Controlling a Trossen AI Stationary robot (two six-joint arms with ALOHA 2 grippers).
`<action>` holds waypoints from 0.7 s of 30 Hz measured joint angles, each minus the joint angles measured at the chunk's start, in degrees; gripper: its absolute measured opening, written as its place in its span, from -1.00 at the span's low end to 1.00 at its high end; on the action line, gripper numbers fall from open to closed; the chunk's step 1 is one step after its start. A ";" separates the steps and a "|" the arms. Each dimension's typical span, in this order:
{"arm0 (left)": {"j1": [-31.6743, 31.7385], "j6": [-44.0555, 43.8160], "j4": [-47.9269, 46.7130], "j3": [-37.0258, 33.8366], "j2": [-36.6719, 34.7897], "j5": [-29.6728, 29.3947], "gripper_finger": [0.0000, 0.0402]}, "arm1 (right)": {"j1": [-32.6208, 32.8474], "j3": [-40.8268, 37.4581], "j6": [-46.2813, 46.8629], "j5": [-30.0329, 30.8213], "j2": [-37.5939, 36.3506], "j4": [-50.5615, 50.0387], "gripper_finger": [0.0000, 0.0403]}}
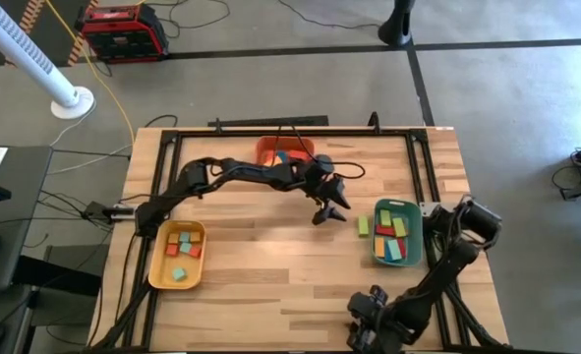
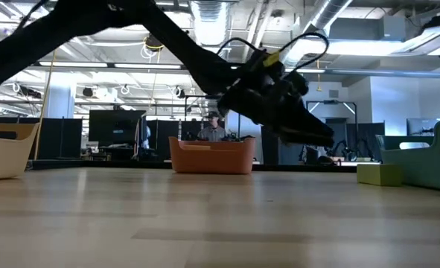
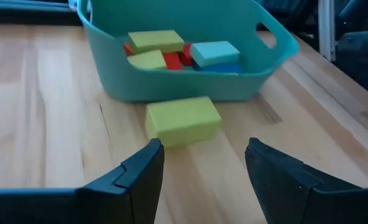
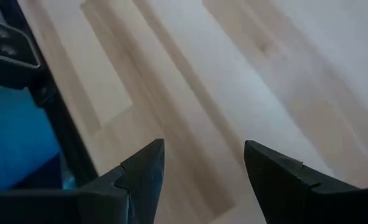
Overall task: Sort blocks by size
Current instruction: Put the large light green block into the orange bin
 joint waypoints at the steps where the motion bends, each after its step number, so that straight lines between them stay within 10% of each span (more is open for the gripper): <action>1: -0.21 -0.04 0.01 1.20 0.80 -0.30 0.07 | 0.60 0.00 1.26 0.00 0.00 -0.02 0.24; 21: -4.81 4.49 1.48 7.29 4.64 -14.40 0.07 | 2.80 0.00 6.76 0.26 -0.02 2.00 0.24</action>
